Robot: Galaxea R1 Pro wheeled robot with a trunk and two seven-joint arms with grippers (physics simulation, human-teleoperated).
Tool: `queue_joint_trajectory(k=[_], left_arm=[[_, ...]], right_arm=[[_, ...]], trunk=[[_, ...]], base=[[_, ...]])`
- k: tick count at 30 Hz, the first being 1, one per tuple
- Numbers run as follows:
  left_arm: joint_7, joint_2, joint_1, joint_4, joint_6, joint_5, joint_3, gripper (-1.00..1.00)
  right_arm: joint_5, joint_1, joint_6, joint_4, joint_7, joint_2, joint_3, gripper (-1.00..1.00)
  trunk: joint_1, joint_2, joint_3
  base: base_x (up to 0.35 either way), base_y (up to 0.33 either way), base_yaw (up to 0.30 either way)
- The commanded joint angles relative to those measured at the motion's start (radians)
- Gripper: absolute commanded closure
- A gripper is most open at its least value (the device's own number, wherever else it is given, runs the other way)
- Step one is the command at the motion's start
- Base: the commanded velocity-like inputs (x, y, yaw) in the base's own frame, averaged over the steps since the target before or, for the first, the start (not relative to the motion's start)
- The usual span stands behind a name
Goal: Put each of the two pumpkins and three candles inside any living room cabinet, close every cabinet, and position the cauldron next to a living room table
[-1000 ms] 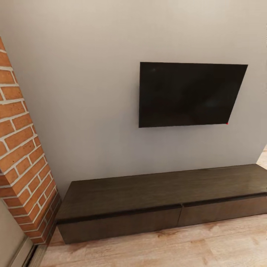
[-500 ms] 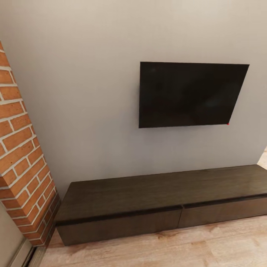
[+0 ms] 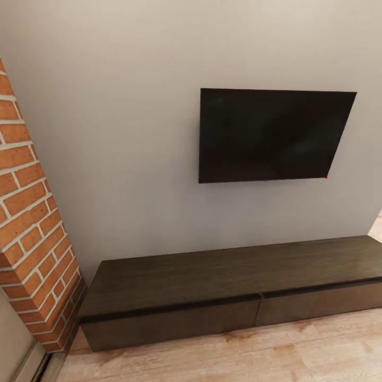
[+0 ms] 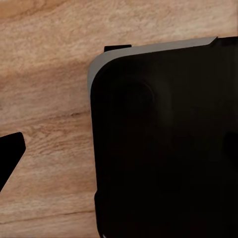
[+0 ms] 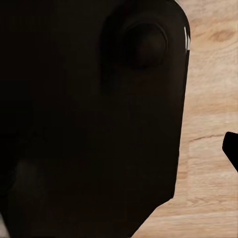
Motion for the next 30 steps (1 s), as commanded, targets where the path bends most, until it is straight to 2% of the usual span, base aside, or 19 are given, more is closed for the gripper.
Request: queue_joint_trajectory(k=[1, 5, 13, 17, 30], left_arm=[[-0.001, 0.000, 0.000, 0.000, -0.003, -0.002, -0.005, -1.00], [-0.003, 0.000, 0.000, 0.000, -0.001, -0.008, -0.010, -1.00], [0.001, -0.002, 0.000, 0.000, 0.001, -0.010, -0.012, -1.00], [0.001, -0.004, 0.000, 0.000, 0.000, -0.010, -0.013, -1.00], [0.002, -0.004, 0.000, -0.001, -0.002, -0.009, -0.013, -1.00]], right_arm=[[-0.001, 0.000, -0.002, 0.001, 0.001, 0.006, 0.000, -1.00], [0.001, 0.000, -0.002, 0.008, 0.006, 0.028, 0.004, -1.00], [-0.001, 0.000, -0.001, 0.015, 0.006, 0.038, 0.002, -1.00], [0.005, 0.000, -0.001, 0.018, 0.007, 0.047, 0.004, -1.00], [0.005, 0.000, 0.000, 0.025, 0.007, 0.050, 0.007, -1.00]], trunk=[[0.000, 0.000, -0.001], [0.000, 0.000, -0.001], [0.000, 0.000, -0.001], [0.000, 0.000, -0.001], [0.000, 0.000, -0.001]], base=[[0.000, 0.000, 0.000], [0.000, 0.000, 0.000], [0.000, 0.000, 0.029], [0.000, 0.000, 0.197], [0.027, -0.092, 0.233]])
